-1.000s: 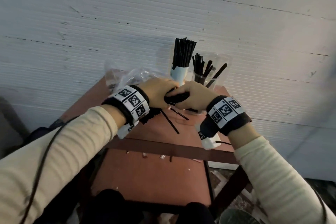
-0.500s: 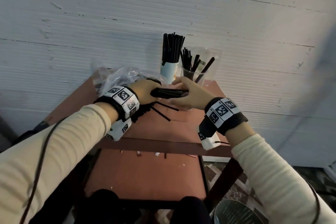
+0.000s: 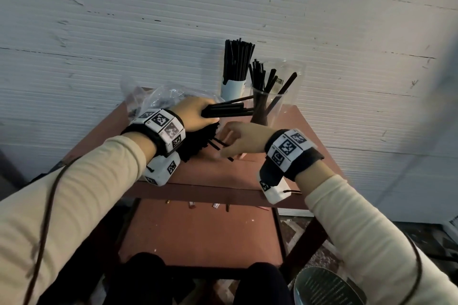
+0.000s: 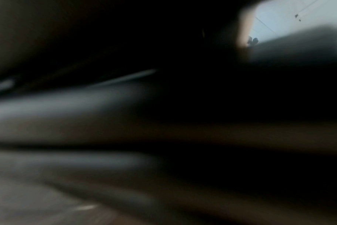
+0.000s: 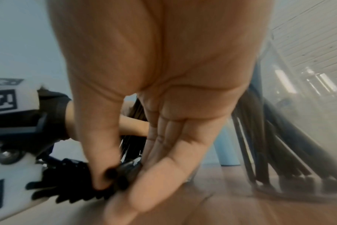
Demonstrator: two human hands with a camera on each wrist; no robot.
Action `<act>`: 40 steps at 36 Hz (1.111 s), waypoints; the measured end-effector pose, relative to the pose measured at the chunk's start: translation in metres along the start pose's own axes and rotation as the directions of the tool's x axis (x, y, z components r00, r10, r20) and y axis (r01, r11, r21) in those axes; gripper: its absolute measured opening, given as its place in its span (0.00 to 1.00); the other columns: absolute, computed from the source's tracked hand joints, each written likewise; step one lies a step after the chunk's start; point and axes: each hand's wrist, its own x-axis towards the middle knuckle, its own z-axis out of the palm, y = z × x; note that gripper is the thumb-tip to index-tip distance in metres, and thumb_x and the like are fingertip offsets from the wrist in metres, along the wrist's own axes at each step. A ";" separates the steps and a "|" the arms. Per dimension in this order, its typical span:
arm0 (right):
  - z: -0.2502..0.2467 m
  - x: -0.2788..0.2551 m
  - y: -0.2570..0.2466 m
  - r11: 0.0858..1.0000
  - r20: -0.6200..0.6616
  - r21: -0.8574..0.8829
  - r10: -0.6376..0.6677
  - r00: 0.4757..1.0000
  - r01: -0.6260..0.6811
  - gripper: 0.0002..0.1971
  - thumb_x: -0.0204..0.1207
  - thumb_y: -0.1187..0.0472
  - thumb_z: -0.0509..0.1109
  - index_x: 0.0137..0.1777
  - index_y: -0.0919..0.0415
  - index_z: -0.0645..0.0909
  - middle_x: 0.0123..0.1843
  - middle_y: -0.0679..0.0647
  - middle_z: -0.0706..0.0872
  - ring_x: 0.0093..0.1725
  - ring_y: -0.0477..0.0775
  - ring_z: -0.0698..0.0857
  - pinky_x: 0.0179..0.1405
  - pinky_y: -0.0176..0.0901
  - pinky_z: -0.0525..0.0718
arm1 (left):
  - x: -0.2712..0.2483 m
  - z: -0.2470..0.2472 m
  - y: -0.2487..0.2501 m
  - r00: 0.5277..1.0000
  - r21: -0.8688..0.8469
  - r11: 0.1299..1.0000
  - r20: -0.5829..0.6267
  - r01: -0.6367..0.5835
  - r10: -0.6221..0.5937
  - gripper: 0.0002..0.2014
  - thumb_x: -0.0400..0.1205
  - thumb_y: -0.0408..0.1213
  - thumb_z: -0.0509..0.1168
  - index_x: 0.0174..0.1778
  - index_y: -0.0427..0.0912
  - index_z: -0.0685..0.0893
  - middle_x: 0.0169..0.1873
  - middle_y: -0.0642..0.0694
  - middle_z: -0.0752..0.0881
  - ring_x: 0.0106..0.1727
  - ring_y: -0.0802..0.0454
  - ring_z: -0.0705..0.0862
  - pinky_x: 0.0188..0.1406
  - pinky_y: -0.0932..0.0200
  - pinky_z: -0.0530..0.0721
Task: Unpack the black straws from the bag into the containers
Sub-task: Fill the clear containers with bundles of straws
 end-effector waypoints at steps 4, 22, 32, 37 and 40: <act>0.004 0.009 -0.007 1.000 -0.001 -0.009 -0.004 1.000 0.004 0.10 0.75 0.65 0.74 0.52 0.63 0.76 0.43 0.59 0.90 0.31 0.46 0.86 0.36 0.36 0.85 | -0.003 0.000 0.003 1.000 -0.007 1.000 0.007 -0.001 0.001 0.07 0.81 0.39 0.69 0.40 0.54 0.79 0.37 0.53 0.83 0.43 0.51 0.82 0.41 0.60 0.72; -0.053 -0.031 -0.022 0.975 -0.663 -0.160 -0.221 0.715 0.153 0.18 0.70 0.77 0.62 0.54 0.64 0.87 0.44 0.49 0.84 0.46 0.49 0.81 0.36 0.29 0.70 | -0.014 -0.017 0.030 0.997 -0.096 0.993 -0.048 -0.063 0.059 0.06 0.84 0.45 0.65 0.51 0.48 0.81 0.42 0.52 0.85 0.48 0.51 0.83 0.46 0.61 0.74; -0.077 -0.067 -0.060 0.802 -0.803 0.089 -0.294 0.519 0.591 0.26 0.79 0.71 0.54 0.76 0.56 0.70 0.66 0.50 0.80 0.54 0.46 0.84 0.52 0.30 0.82 | -0.008 -0.030 0.077 0.975 -0.503 0.846 -0.207 -0.178 0.082 0.06 0.84 0.41 0.67 0.45 0.44 0.81 0.35 0.50 0.86 0.41 0.52 0.88 0.55 0.55 0.83; -0.070 -0.070 -0.062 0.818 -0.710 -0.004 -0.407 0.575 0.575 0.24 0.85 0.52 0.60 0.80 0.52 0.64 0.69 0.49 0.77 0.68 0.40 0.77 0.65 0.33 0.77 | -0.008 0.001 0.095 0.989 -0.626 0.775 -0.147 -0.084 -0.011 0.08 0.83 0.42 0.68 0.45 0.40 0.84 0.38 0.46 0.89 0.42 0.55 0.88 0.56 0.57 0.83; -0.058 -0.059 -0.051 0.858 -0.686 -0.113 -0.432 0.586 0.501 0.25 0.82 0.47 0.65 0.77 0.50 0.68 0.64 0.44 0.78 0.60 0.34 0.78 0.59 0.21 0.72 | -0.005 0.023 0.089 0.993 -0.621 0.783 -0.070 0.033 -0.097 0.10 0.82 0.44 0.70 0.50 0.40 0.86 0.46 0.44 0.91 0.52 0.49 0.88 0.64 0.50 0.83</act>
